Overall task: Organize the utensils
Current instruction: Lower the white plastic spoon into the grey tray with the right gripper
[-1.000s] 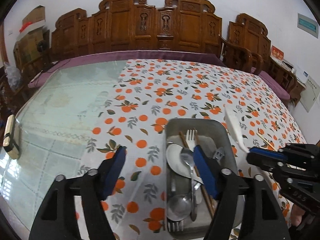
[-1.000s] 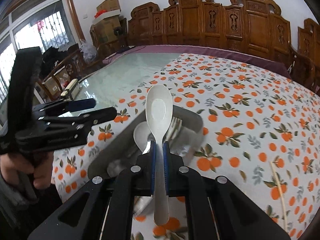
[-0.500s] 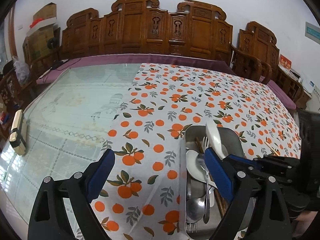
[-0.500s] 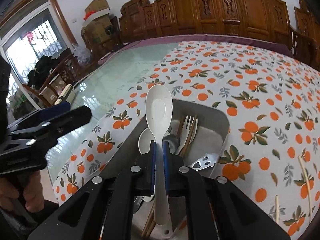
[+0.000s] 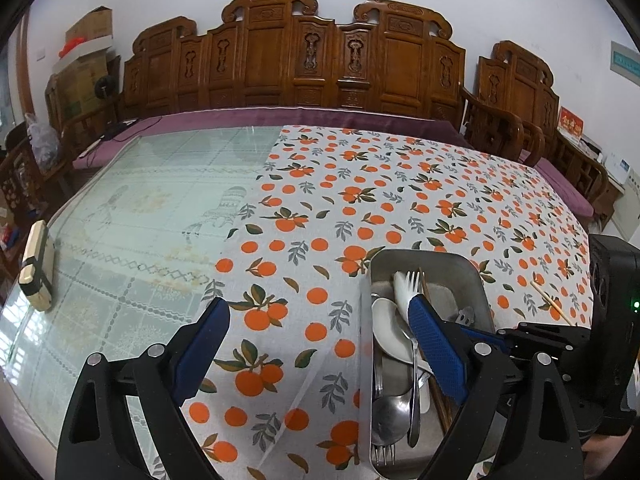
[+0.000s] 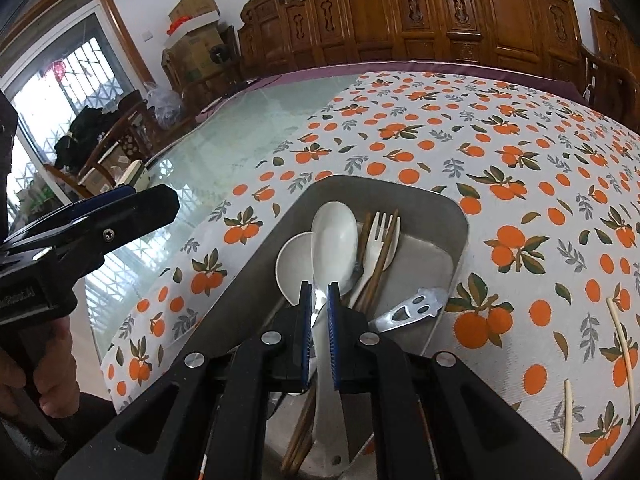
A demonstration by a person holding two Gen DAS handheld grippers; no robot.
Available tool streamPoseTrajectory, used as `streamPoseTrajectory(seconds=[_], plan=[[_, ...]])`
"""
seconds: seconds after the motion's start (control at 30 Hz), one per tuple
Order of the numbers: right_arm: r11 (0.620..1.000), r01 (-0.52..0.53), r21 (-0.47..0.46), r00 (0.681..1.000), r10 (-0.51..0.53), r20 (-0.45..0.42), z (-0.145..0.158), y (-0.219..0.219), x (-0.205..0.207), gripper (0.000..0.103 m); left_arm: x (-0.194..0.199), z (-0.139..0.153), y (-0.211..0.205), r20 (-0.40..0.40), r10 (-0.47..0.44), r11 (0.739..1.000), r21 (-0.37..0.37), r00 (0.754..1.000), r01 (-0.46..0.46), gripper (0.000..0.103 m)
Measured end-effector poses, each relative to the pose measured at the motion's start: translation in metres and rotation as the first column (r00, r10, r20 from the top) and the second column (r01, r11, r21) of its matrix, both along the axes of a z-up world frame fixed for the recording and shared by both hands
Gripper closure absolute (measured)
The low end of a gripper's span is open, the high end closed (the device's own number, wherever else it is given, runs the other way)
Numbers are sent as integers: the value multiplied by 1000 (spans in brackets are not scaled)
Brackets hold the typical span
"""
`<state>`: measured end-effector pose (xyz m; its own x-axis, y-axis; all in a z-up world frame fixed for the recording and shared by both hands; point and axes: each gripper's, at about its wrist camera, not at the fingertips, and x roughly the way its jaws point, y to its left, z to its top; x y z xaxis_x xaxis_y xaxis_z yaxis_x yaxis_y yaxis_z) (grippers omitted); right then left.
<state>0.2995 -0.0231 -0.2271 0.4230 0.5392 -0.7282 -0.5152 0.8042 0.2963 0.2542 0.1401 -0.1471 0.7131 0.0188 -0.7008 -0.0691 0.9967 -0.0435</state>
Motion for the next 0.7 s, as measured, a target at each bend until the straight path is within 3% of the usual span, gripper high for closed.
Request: streamPoseTrajectory(seconds=[0.2,0.47,0.6,0.7], plan=[[1000,-24,-2,998,24,60,16,-25,-11,93,0,-1,-7,2,-10,1000,-3,1000,10,16],[996,29,-87,986,-14,167,51,-114,-22,93,-1,0,-39,19,-45,999,6,999,45,16],[984,76,-161,979,-43,198,49,-160,-21,83,-3,1,-55,33,-54,999,2,998,54,16],[975,100,-201,979,-60,194,37,-187,-20,81,-5,1,-70,38,-71,997,-13,997,71,16]])
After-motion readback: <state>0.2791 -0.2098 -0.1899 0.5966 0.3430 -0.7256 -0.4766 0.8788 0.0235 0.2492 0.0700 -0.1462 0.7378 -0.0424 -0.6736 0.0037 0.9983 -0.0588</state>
